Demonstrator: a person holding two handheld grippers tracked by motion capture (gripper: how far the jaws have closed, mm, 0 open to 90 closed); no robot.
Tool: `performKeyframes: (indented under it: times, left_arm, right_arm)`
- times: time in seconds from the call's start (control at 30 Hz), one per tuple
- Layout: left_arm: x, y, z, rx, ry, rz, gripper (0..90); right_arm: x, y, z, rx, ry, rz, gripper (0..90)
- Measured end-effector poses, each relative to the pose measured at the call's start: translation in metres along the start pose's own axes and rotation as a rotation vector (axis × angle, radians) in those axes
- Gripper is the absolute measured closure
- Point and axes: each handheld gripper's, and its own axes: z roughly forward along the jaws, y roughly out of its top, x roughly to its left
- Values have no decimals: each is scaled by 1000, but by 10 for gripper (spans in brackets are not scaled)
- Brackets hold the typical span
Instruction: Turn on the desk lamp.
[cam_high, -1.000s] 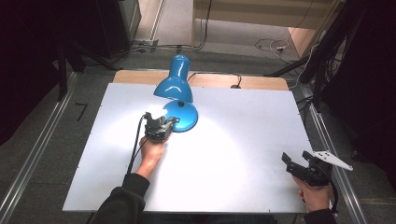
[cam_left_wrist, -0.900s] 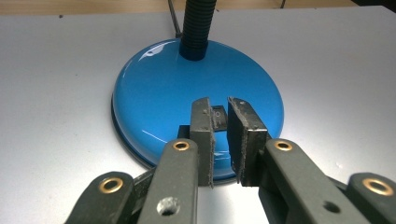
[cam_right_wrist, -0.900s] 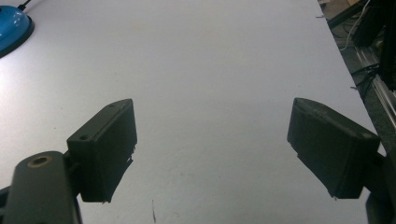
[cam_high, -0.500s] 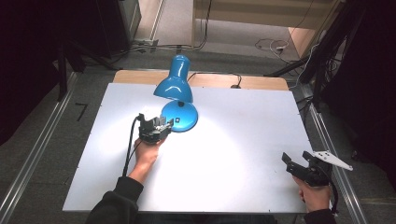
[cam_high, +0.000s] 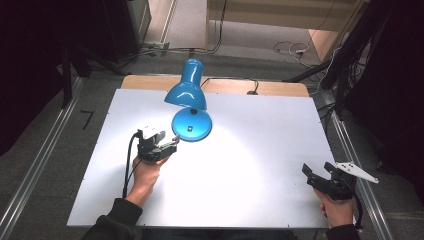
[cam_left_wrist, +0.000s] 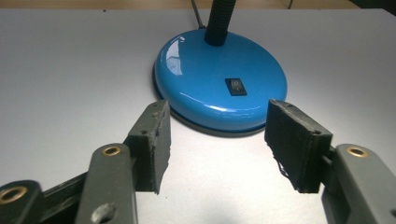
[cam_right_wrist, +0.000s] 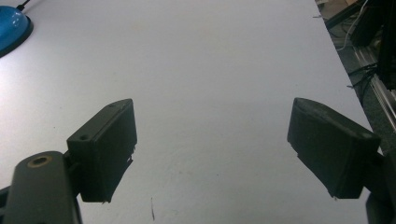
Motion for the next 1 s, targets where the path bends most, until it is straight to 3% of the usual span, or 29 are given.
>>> performKeyframes:
  times: [0.1,0.2,0.33,1.0]
  left_arm:
    - [3,-3,-7,1,26,-2,360]
    - [5,-6,-12,2,24,-7,342]
    - [10,-11,-24,-4,30,-20,340]
    - [20,-27,-52,-3,82,-19,293]
  right_arm:
    - [0,0,0,-1,0,0,143]
    - [0,0,0,0,0,0,143]
    - [0,0,0,1,-2,2,143]
    - [0,0,-1,-3,-2,-2,143]
